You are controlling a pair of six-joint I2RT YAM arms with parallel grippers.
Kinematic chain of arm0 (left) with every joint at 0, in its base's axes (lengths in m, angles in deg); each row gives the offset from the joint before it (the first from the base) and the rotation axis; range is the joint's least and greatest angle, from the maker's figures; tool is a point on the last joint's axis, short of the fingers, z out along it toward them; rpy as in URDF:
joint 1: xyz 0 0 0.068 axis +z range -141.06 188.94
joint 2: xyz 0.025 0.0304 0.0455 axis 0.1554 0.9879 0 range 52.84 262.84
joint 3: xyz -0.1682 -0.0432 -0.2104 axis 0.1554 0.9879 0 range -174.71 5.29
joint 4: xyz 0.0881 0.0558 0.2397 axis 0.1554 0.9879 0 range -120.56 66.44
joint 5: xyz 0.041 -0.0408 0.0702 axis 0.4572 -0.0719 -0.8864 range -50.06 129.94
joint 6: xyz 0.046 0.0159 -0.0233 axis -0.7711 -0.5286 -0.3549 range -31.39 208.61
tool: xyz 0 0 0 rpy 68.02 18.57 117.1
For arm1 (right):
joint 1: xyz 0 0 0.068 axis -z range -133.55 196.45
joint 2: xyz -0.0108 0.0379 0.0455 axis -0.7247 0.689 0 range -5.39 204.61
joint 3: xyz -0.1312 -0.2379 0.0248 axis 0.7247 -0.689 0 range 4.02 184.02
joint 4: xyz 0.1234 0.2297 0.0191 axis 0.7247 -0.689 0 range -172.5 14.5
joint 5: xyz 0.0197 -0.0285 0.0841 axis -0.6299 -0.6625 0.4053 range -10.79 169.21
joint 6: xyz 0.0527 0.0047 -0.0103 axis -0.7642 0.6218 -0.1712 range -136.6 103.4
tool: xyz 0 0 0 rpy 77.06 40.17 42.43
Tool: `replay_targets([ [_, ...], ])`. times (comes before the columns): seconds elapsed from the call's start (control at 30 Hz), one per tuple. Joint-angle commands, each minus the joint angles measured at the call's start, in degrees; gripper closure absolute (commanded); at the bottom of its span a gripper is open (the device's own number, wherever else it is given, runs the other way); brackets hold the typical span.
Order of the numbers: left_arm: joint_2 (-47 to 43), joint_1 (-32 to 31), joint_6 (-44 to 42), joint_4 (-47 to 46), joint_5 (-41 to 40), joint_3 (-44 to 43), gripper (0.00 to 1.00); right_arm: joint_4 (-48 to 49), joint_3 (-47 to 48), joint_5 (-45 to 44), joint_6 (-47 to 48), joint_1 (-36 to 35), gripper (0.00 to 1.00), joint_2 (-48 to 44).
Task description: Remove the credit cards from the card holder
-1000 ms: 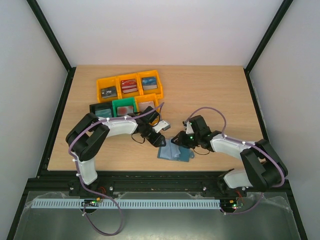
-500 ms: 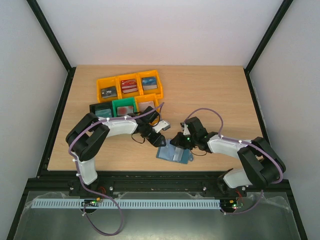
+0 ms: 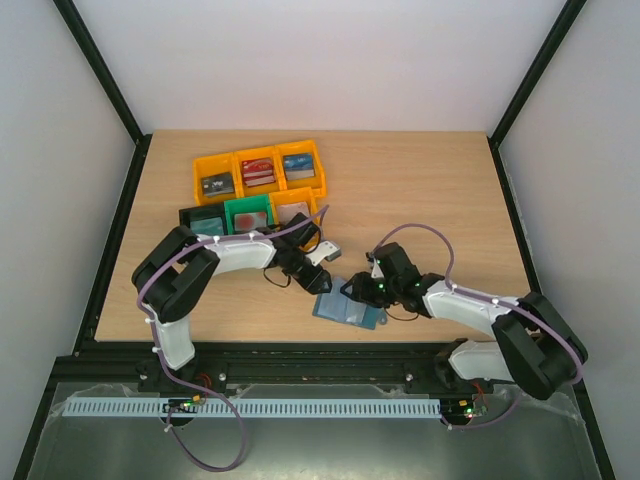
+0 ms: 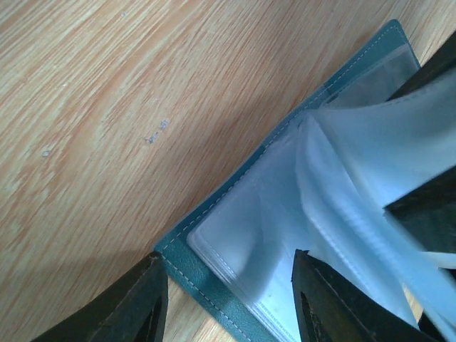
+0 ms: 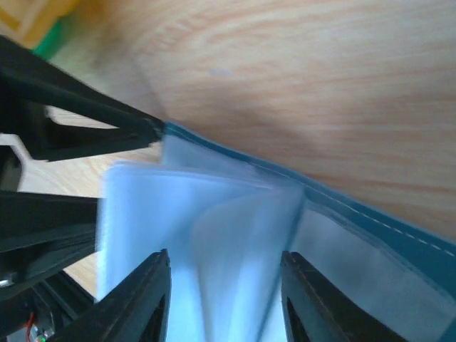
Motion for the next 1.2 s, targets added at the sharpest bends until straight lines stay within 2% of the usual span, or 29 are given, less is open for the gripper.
replay_targets([
  [0.0,-0.24,-0.99,0.82,1.90,-1.35,1.08,0.50,3.45,-1.18,-0.19,-2.74,-0.78,0.54,2.50],
  [0.1,-0.85,-0.96,0.81,1.44,-0.81,1.28,0.49,3.50,-0.08,-1.00,-2.72,-1.93,0.49,5.00],
  [0.2,-1.01,-0.92,0.70,1.65,-0.82,1.06,0.50,4.76,-0.32,-1.73,-3.19,-3.38,0.50,6.76],
  [0.23,-1.09,-0.99,0.62,1.69,-0.84,1.00,0.49,5.26,-0.62,-1.64,-3.32,-3.59,0.54,7.33],
  [0.37,-1.55,-0.88,0.17,2.04,-1.01,0.82,0.50,3.92,0.42,-3.00,-1.95,-3.61,0.89,7.28],
  [0.4,-1.64,-0.91,-0.34,2.75,-1.00,0.38,0.49,2.43,1.39,-3.97,-1.16,-3.57,0.96,6.54],
  [0.43,-1.68,-0.87,-1.13,4.00,-1.11,-0.65,0.49,0.40,2.37,-5.11,0.06,-3.38,0.98,5.64],
  [0.53,-1.61,-0.47,-5.30,11.87,-1.42,-7.94,0.44,-6.64,5.88,-7.91,3.98,-1.77,0.98,2.46],
  [0.63,-2.94,0.63,-10.47,22.51,-2.20,-17.25,0.34,-11.00,8.52,-6.25,8.33,1.93,0.98,-2.96],
  [0.8,-11.87,5.85,-16.71,32.14,3.42,-24.42,0.19,-16.58,15.69,-1.25,17.81,7.02,0.98,-13.42],
  [1.0,-22.70,16.66,-18.30,33.95,14.40,-26.93,0.11,-11.50,24.42,15.12,22.50,8.73,0.98,-17.11],
  [1.17,-26.66,19.29,-22.84,37.91,19.66,-27.35,0.05,-1.23,28.32,27.84,23.69,8.74,0.98,-18.22],
])
